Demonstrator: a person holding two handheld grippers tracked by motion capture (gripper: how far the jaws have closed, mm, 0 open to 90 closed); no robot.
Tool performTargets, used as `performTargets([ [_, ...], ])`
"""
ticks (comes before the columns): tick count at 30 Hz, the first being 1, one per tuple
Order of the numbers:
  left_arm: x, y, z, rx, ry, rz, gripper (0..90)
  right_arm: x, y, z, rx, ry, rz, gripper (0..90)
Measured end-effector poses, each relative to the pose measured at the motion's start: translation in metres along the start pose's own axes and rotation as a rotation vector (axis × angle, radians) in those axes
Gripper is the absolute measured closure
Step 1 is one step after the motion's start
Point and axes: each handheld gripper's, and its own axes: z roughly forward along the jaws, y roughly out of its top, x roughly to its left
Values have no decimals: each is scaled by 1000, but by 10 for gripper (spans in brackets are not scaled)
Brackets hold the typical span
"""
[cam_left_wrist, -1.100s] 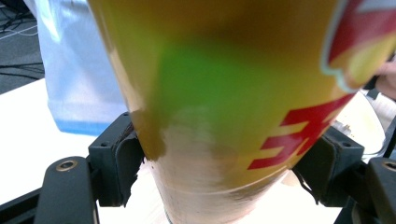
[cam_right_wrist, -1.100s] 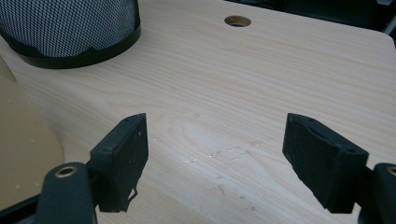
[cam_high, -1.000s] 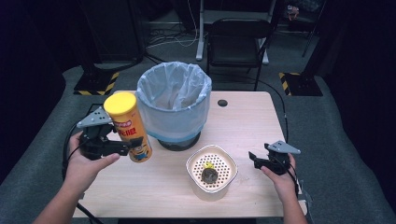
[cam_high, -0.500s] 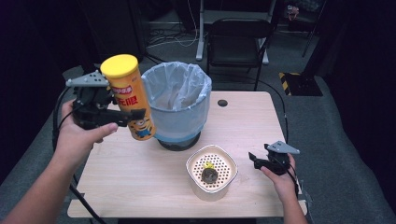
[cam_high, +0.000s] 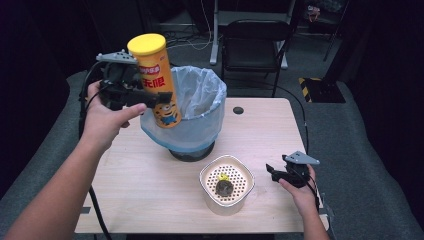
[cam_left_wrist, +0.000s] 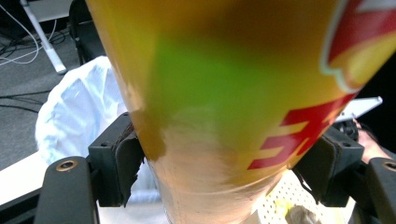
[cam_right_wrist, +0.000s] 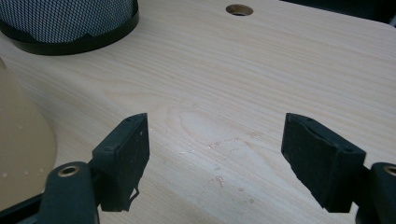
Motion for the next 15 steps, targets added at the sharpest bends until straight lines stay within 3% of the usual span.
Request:
performTargets([
  [4,6,13,19,-2,30,-1,241,0,1,0,-5,-15,-8,234],
  [7,10,21,29,-14,40,-5,241,-2,0,0,-8,-19,11,234],
  [12,14,28,45,-17,48,-3,240,-4,-2,0,-6,-16,3,234],
  [15,18,30,65,9,69,-6,240,-5,-3,1,0,-19,-4,234],
])
